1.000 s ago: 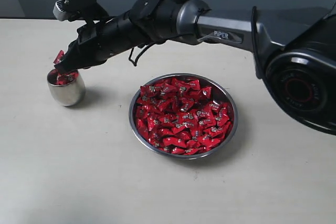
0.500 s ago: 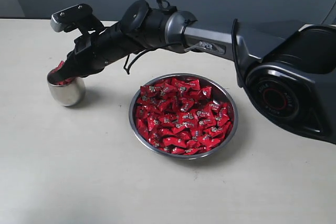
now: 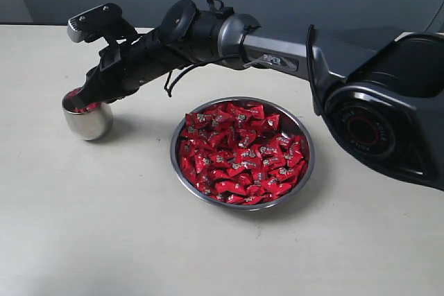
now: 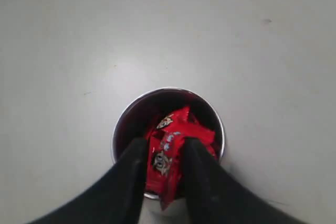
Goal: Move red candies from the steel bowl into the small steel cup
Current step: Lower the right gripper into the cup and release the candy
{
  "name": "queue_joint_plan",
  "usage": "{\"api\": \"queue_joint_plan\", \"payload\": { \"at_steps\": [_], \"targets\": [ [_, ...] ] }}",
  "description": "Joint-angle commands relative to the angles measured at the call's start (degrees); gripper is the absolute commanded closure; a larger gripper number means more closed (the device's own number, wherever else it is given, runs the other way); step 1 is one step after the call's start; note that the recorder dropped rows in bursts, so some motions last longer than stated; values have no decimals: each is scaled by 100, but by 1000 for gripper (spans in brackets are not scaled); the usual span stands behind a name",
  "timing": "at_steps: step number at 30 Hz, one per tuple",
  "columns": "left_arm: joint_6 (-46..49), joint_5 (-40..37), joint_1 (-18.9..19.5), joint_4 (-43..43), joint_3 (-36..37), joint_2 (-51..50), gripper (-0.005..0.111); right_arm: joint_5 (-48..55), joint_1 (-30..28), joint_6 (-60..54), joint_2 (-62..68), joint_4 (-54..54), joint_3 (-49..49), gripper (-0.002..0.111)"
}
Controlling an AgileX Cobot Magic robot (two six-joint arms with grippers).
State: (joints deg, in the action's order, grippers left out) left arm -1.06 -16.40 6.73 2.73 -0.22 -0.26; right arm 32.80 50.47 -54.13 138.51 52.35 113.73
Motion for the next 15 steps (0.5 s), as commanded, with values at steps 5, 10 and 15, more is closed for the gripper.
{"api": "queue_joint_plan", "payload": {
  "at_steps": [5, 10, 15],
  "targets": [
    [-7, 9, 3, -12, 22, 26, 106, -43, -3, -53, -3, -20, 22, 63],
    [-7, 9, 3, -12, 22, 26, 106, -72, -3, -53, -3, 73, 22, 63],
    [-7, 9, 3, -12, 22, 26, 106, -94, -3, -53, -3, 75, 22, 63]
  ]
}}
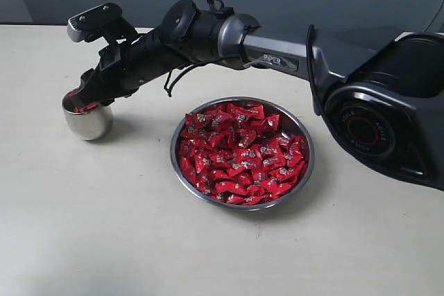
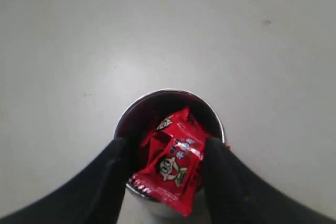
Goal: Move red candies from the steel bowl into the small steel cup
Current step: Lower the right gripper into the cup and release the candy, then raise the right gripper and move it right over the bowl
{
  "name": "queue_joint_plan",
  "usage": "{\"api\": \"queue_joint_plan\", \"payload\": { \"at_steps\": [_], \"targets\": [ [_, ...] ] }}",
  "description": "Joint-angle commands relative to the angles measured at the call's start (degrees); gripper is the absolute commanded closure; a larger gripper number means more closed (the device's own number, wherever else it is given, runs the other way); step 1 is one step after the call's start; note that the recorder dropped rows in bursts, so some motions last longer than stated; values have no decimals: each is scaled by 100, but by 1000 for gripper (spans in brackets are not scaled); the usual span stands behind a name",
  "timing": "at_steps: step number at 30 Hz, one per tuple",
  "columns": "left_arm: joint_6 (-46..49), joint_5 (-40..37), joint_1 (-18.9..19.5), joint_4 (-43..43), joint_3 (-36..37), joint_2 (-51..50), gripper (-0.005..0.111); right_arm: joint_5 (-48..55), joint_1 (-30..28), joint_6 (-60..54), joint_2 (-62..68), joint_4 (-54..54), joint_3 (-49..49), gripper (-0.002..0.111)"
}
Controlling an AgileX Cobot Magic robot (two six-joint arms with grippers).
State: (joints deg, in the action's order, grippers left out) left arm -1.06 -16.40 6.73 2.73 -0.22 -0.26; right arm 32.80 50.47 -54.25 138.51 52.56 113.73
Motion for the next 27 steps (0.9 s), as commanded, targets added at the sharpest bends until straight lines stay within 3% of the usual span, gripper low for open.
{"api": "queue_joint_plan", "payload": {
  "at_steps": [1, 18, 27],
  "targets": [
    [-7, 9, 3, -12, 22, 26, 106, -106, -3, -41, -3, 64, 22, 63],
    [-7, 9, 3, -12, 22, 26, 106, -216, 105, -11, -13, 125, 191, 63],
    [-7, 9, 3, -12, 22, 26, 106, -137, 92, 524, -65, -583, 486, 63]
  ]
}}
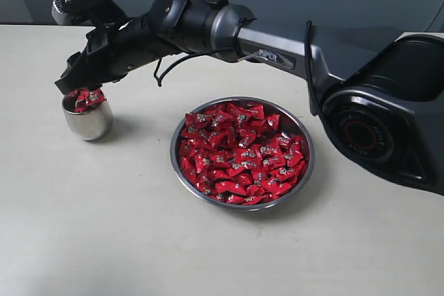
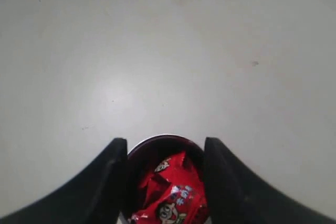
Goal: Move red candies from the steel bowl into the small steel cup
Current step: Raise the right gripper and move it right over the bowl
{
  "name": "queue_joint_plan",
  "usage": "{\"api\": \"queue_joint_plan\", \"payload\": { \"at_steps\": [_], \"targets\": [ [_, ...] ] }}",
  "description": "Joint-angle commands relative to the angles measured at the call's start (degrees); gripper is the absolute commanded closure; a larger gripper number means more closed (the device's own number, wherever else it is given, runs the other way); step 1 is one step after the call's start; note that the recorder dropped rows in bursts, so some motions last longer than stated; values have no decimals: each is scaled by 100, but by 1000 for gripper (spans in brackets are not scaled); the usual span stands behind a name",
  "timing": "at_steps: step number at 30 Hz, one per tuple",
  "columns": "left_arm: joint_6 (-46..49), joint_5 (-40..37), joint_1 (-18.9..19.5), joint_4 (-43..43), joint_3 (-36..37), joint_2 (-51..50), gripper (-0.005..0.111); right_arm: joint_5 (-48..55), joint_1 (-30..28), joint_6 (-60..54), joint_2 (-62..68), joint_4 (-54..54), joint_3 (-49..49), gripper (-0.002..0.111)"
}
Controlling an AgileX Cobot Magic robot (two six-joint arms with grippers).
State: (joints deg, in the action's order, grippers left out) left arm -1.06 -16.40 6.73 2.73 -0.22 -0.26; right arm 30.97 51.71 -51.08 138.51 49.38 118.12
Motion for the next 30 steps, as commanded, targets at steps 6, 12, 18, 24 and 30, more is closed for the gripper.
{"api": "queue_joint_plan", "payload": {
  "at_steps": [6, 12, 18, 24, 30],
  "targets": [
    [-7, 9, 3, -12, 22, 26, 106, -36, -42, 489, -228, -822, 48, 63],
    [-7, 9, 3, -12, 22, 26, 106, 95, -157, 1385, -507, -1462, 48, 74],
    [-7, 9, 3, -12, 22, 26, 106, 584, -346, 1416, -810, -1585, 48, 109],
    [-7, 9, 3, -12, 22, 26, 106, 922, -442, 1538, -1032, -1685, -223, 109],
    [-7, 9, 3, -12, 22, 26, 106, -317, -442, 1577, -1920, -1649, -1985, 109]
  ]
}}
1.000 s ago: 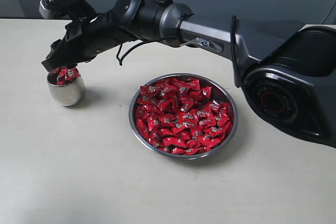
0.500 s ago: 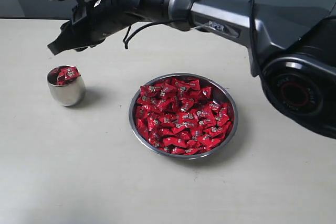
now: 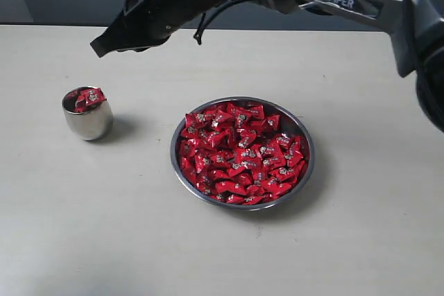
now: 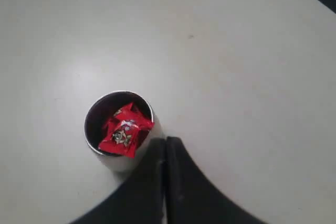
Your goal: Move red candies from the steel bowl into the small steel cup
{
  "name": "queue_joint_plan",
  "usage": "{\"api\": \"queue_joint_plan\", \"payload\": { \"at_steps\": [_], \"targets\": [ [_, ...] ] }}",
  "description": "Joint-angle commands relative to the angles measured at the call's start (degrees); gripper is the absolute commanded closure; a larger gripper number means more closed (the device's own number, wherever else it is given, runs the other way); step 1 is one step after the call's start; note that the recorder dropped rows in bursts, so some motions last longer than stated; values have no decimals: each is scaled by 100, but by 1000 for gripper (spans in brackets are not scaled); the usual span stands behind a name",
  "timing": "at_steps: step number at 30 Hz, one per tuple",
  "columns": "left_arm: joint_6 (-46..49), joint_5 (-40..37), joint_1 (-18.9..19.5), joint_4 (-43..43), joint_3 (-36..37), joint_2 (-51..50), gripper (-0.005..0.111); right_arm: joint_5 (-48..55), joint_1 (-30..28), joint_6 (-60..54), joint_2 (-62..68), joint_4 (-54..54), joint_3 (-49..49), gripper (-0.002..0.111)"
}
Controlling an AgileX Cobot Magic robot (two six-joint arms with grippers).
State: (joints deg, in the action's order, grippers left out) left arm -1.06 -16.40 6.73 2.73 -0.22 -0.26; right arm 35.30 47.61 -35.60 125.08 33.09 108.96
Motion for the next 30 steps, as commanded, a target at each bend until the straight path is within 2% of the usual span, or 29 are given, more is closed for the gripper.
{"api": "queue_joint_plan", "payload": {
  "at_steps": [1, 4, 7, 17, 21, 30],
  "targets": [
    [-7, 9, 3, -12, 22, 26, 106, -906, -31, 29, -708, -40, -1333, 109],
    [-7, 9, 3, -12, 22, 26, 106, -1693, -108, 29, -1308, -30, -2503, 109],
    [-7, 9, 3, -12, 22, 26, 106, -1952, -272, 29, -1714, -20, -3122, 109],
    [-7, 9, 3, -12, 22, 26, 106, -3136, -854, 171, -3833, 107, -6136, 109],
    [-7, 9, 3, -12, 22, 26, 106, -3124, -992, 171, -3923, 232, -6505, 109],
    [-7, 9, 3, -12, 22, 26, 106, -2984, -992, 184, -3912, 358, -6531, 109]
  ]
}}
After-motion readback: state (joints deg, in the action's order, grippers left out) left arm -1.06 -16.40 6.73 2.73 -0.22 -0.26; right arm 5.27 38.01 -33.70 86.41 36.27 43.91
